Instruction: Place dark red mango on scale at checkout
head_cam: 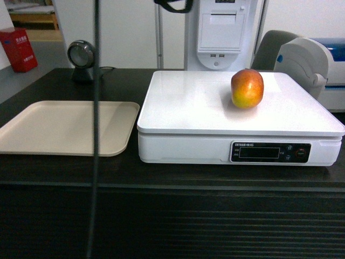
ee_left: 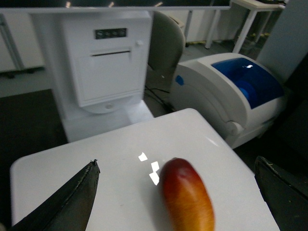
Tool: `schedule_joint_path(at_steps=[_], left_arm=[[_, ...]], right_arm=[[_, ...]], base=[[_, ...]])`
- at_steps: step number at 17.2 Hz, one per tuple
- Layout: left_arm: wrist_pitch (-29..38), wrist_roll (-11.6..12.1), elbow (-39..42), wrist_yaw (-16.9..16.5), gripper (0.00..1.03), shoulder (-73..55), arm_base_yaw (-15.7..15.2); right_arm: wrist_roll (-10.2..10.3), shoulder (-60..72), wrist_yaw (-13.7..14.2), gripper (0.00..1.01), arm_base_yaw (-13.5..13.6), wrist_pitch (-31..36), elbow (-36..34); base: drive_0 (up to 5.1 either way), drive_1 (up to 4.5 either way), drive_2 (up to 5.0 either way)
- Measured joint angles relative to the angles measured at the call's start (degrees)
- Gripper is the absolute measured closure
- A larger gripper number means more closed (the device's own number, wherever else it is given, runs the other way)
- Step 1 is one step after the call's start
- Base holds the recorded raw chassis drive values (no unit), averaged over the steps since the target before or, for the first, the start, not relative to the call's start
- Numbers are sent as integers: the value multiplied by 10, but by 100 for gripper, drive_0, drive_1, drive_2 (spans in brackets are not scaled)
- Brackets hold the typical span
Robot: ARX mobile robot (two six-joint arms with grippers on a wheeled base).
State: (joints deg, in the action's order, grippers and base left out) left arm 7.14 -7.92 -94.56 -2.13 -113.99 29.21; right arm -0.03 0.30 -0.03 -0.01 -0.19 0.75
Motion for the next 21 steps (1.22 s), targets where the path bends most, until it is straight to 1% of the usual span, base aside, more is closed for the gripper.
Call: schedule_joint_path(at_steps=[1,4,5,6,7,8,10,11,13,15,16,17,18,19,21], left_arm=[[13,8,23,1,5,18,-10],[40,13,84,0,5,67,-36],[56,16,114,1,5,92,-49],[75,23,144,2,5,115,-61],[97,37,206,9,5,161,-79],[136,60,305,14,5,228,-105],[173,80,397,13,5,287,-133],[185,82,440,15,5,312,-154],[191,82,497,22,5,336,-185],[199,82,534,22,5,354,-192],[291,82,571,71,14,362,-191],[350,82,625,97,27,397,-199],[372,82,669,97,37,429,-212],[373,81,705,100,48,460,-221],[357,81,771,92,70,522,-223]], right_arm=[[0,0,0,3,0,0,0],[0,0,0,3,0,0,0],[0,0,0,3,0,0,0],[0,0,0,3,0,0,0],[0,0,0,3,0,0,0],[0,0,0,3,0,0,0],[0,0,0,3,0,0,0],[0,0,0,3,0,0,0],[0,0,0,3,0,0,0],[0,0,0,3,0,0,0],[0,0,0,3,0,0,0],[0,0,0,3,0,0,0],[0,0,0,3,0,0,0],[0,0,0,3,0,0,0],[0,0,0,3,0,0,0]], base=[[0,0,0],[0,0,0],[0,0,0],[0,0,0],[0,0,0],[0,0,0],[0,0,0],[0,0,0],[0,0,0],[0,0,0],[0,0,0],[0,0,0],[0,0,0],[0,0,0],[0,0,0]])
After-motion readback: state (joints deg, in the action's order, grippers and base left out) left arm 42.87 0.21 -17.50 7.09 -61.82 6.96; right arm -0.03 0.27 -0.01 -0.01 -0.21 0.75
